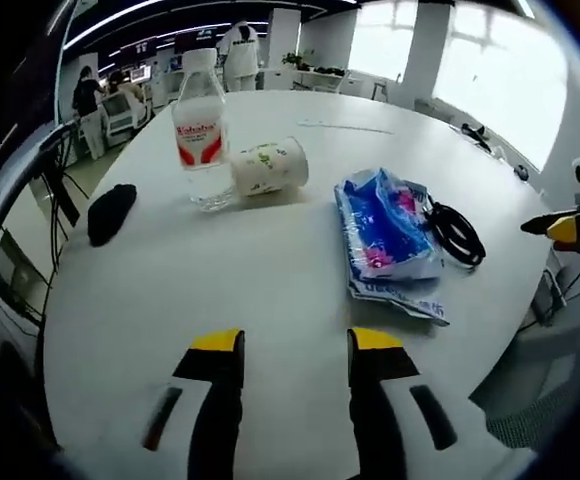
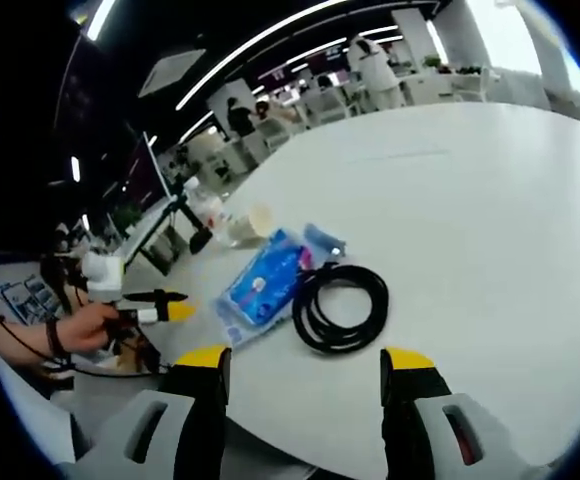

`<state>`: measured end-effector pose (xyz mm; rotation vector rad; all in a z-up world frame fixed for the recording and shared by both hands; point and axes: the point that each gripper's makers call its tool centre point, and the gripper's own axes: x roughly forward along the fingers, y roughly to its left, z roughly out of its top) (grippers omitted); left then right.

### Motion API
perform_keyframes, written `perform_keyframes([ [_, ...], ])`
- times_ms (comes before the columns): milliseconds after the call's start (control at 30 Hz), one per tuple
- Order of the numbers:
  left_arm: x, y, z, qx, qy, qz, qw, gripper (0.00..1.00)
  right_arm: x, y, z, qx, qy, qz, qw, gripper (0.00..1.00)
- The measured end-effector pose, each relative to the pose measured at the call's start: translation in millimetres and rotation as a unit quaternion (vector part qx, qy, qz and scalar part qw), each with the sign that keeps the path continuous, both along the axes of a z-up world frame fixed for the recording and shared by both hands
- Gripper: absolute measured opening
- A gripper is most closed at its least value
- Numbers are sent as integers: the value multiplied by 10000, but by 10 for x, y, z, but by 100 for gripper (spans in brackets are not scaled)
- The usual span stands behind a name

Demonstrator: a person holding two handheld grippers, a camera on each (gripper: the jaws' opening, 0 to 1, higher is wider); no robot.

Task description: Arrange the tabletop items into an orderly group along one side of the table until the central work area is clear of visible clutter.

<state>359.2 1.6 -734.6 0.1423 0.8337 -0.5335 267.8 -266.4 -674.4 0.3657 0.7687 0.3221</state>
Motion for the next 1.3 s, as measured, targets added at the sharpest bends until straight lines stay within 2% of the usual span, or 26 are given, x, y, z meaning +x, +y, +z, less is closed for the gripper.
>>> perform_keyframes([
  [567,149,-245,113,200,-175,-372,9990,39,-12,-49,7,45,-44,-47,10000,61],
  [867,295,-249,181,455,-325,-604,9966,39,-7,-73,19,60,-66,-62,9999,61],
  [1300,356,-279,200,710,-375,-836,9933,39,-10,-74,4,60,-44,-27,10000,61],
])
